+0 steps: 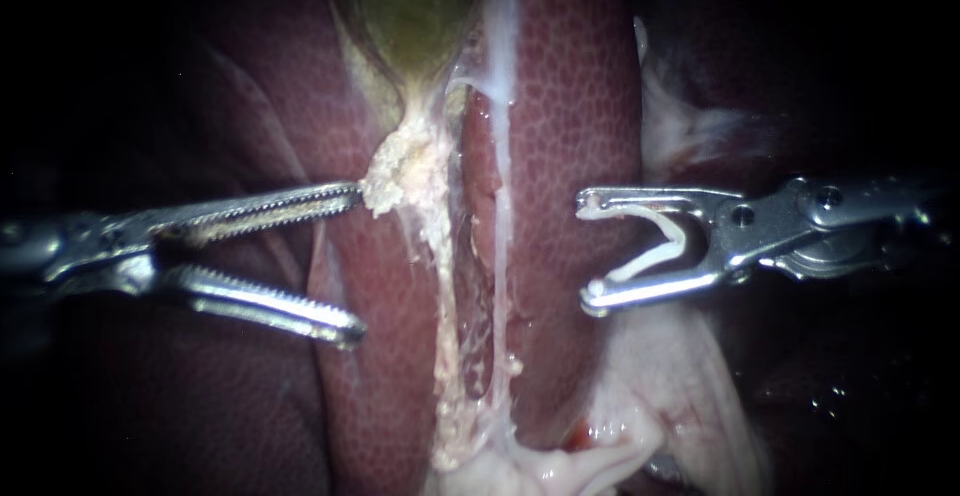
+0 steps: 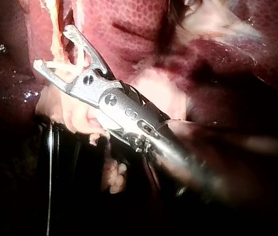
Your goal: Grabbing gallbladder
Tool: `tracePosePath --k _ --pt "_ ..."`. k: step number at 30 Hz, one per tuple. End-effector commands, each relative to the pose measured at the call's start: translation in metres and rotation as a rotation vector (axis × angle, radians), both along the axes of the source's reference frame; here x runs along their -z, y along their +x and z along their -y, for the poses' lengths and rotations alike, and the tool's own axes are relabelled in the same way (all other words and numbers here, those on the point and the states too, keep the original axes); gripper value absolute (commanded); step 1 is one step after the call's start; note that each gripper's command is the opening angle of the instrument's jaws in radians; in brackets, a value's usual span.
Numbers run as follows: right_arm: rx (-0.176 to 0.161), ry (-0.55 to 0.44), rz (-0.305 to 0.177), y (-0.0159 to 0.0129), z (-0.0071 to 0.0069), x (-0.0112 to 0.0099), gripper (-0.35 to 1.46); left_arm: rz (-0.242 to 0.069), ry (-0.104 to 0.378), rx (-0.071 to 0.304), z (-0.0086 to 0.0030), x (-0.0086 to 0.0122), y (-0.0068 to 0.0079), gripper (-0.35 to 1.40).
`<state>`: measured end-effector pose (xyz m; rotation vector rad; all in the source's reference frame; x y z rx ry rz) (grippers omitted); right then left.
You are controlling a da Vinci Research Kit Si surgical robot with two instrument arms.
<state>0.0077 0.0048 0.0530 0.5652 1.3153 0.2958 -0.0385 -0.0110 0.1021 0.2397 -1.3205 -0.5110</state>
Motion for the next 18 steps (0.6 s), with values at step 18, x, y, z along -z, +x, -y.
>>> tracePosePath --k 18 --pt "-0.001 0.006 0.001 0.0 0.0 0.0 0.59 -0.01 0.009 0.056 -0.004 -0.0001 0.0005 0.62"
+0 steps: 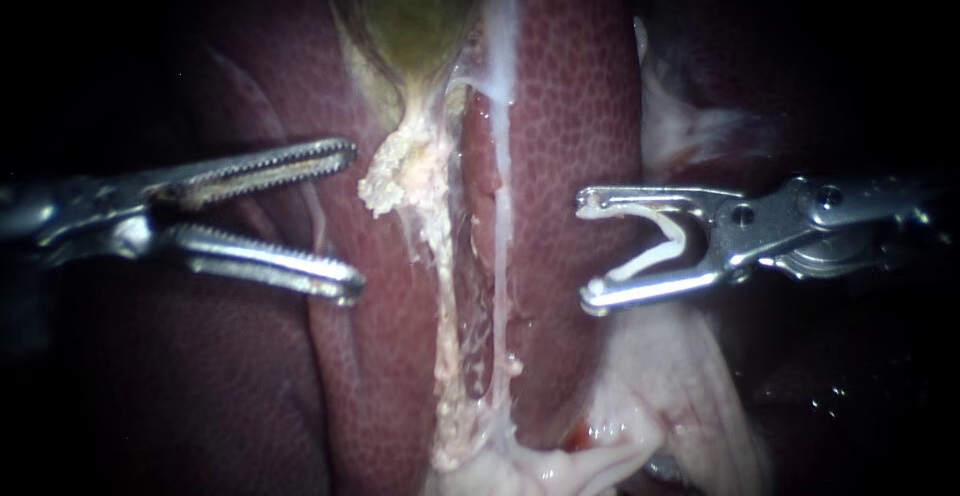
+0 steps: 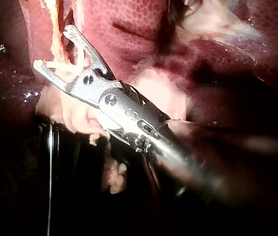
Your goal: Grabbing gallbladder
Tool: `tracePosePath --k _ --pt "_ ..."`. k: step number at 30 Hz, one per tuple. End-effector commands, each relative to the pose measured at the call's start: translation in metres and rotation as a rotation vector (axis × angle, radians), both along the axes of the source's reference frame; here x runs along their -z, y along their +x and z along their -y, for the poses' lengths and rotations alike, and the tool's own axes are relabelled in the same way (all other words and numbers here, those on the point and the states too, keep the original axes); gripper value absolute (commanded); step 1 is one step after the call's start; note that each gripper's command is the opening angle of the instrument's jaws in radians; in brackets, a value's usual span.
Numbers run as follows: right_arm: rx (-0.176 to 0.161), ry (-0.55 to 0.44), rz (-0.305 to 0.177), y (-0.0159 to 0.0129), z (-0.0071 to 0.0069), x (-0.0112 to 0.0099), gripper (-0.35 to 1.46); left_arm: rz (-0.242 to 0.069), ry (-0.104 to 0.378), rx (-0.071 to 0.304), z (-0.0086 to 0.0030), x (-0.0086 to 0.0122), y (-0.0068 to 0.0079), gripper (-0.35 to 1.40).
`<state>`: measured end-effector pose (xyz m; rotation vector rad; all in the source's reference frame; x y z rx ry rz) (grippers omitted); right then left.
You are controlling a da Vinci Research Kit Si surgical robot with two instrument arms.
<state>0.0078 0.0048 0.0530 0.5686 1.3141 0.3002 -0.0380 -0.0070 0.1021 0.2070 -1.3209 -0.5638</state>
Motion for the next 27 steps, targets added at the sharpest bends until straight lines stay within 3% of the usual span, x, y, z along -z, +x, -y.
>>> tracePosePath --k 1,9,15,18,21,27 --pt "0.0 0.001 0.0 0.0 0.0 0.0 0.59 -0.004 0.003 0.003 -0.0004 -0.0003 -0.0002 0.62" --pt "0.0 0.001 0.0 0.0 0.0 0.0 0.59 -0.012 0.0 0.016 -0.0016 -0.0028 -0.0028 0.59" --pt "0.0 0.001 0.0 0.0 0.0 0.0001 0.59 -0.024 -0.01 0.033 -0.0015 -0.005 -0.0029 0.42" --pt "0.0 0.001 0.0 0.0 0.0 0.0001 0.59 -0.047 -0.01 0.038 -0.0014 -0.006 -0.0027 0.25" --pt "0.0 0.001 0.0 0.0 0.0 0.0001 0.59 -0.071 -0.006 0.027 -0.0012 -0.0066 -0.0025 -0.35" --pt "0.0 0.001 0.0 0.0 0.0 0.0 0.59 -0.104 0.002 0.013 -0.0009 -0.0065 -0.0018 -0.35"
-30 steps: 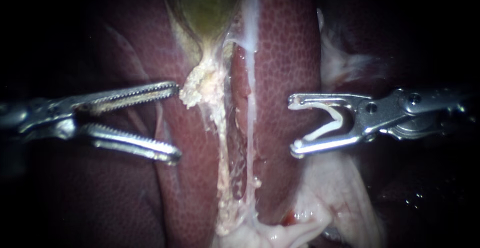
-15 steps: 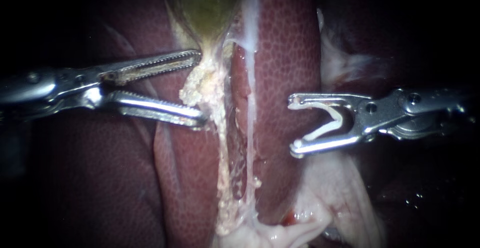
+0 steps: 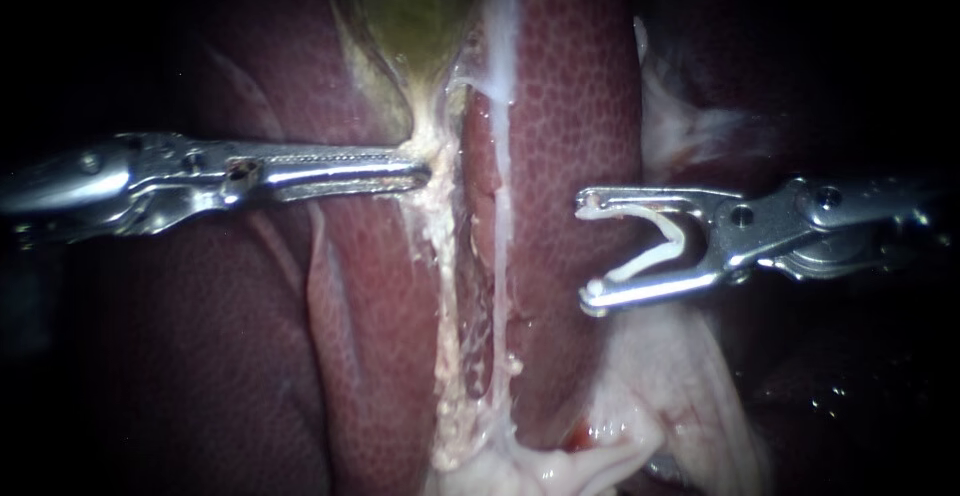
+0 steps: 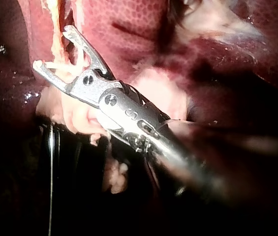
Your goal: Grabbing gallbladder
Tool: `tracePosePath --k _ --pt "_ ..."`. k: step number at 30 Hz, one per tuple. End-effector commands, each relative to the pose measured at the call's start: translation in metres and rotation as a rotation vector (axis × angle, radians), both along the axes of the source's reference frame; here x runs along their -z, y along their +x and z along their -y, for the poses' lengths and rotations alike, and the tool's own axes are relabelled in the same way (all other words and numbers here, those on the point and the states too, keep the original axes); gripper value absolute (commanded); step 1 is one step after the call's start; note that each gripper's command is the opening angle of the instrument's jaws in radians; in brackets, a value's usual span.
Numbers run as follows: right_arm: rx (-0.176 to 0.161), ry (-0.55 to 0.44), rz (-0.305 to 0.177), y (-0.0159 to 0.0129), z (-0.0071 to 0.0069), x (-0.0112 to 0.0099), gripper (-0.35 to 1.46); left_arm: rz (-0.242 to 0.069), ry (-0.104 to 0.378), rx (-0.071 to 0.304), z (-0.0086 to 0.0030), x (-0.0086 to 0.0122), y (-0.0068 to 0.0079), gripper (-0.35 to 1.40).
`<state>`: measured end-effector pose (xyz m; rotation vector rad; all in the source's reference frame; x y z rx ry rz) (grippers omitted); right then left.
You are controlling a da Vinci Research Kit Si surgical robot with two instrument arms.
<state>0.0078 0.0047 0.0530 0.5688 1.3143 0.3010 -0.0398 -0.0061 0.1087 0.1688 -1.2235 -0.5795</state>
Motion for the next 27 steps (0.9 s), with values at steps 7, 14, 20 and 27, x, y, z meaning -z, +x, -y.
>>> tracePosePath --k 7,14,20,27 --pt "0.0 0.0 0.0 0.0 0.0 0.0 0.59 -0.009 0.002 -0.001 -0.0001 0.0018 0.0008 -0.35" --pt "0.0 0.0 0.0 0.0 0.0 0.0 0.59 0.0 0.015 0.022 -0.0018 0.0053 0.0025 -0.35" --pt "0.0 0.0 0.0 0.0 0.0 0.0 0.59 0.014 0.021 0.059 -0.0035 0.0077 0.0047 -0.35" --pt "-0.001 0.0 0.001 0.0 -0.0001 -0.0001 0.59 0.027 0.026 0.087 -0.0044 0.0099 0.0064 -0.35"
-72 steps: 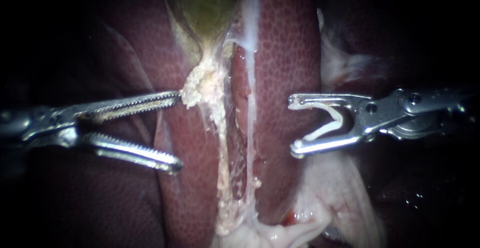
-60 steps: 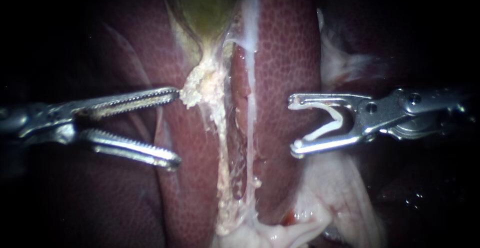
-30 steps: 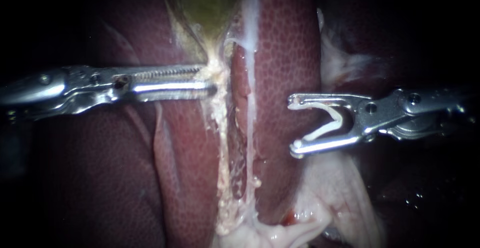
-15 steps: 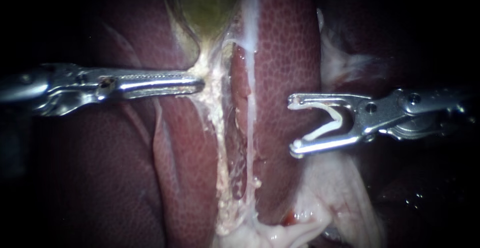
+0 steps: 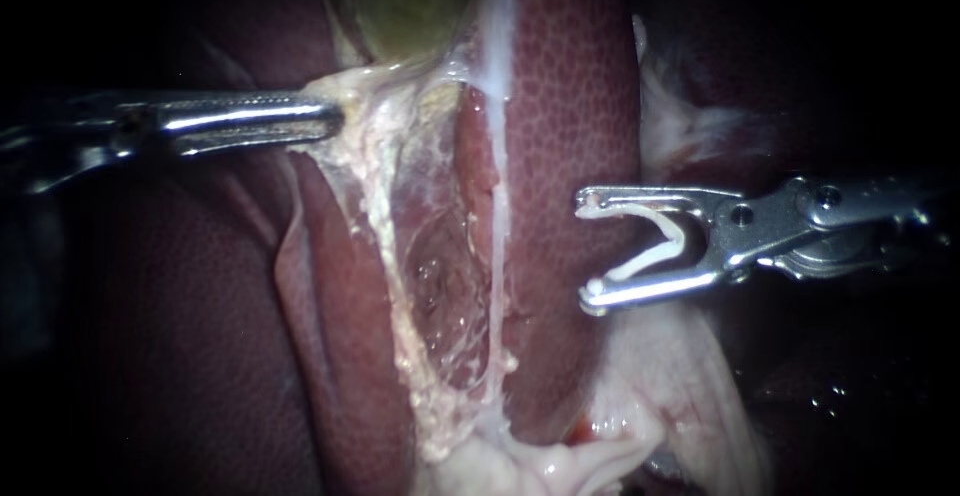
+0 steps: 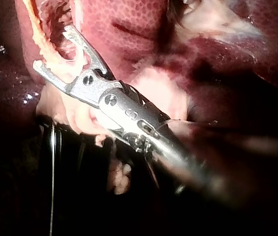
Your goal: Grabbing gallbladder
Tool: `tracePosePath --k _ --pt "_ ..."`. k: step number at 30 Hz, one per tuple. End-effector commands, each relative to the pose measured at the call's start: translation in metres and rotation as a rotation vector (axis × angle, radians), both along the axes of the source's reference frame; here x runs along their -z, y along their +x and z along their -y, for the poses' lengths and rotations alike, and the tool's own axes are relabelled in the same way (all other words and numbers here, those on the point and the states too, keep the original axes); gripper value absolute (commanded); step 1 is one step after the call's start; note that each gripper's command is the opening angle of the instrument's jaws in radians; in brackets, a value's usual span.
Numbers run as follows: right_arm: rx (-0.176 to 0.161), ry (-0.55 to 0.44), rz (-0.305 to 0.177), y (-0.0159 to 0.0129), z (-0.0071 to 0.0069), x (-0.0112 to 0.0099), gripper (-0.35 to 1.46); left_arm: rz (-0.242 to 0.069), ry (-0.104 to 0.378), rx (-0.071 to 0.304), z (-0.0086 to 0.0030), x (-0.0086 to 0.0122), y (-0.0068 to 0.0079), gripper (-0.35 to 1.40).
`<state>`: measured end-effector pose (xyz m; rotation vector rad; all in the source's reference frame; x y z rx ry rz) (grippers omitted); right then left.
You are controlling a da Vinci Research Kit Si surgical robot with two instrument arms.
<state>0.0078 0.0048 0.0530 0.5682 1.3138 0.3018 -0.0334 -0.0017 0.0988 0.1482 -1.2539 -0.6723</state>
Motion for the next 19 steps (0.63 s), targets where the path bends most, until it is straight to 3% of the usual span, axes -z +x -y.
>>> tracePosePath --k 1,19 --pt "0.0 0.0 0.0 0.0 0.0 0.0 0.59 -0.001 -0.002 0.002 0.0 0.0001 0.0001 -0.35" --pt "0.0 0.0 0.0 0.0001 0.0 0.0 0.59 -0.005 -0.004 0.006 0.0003 0.0001 0.0002 -0.35"
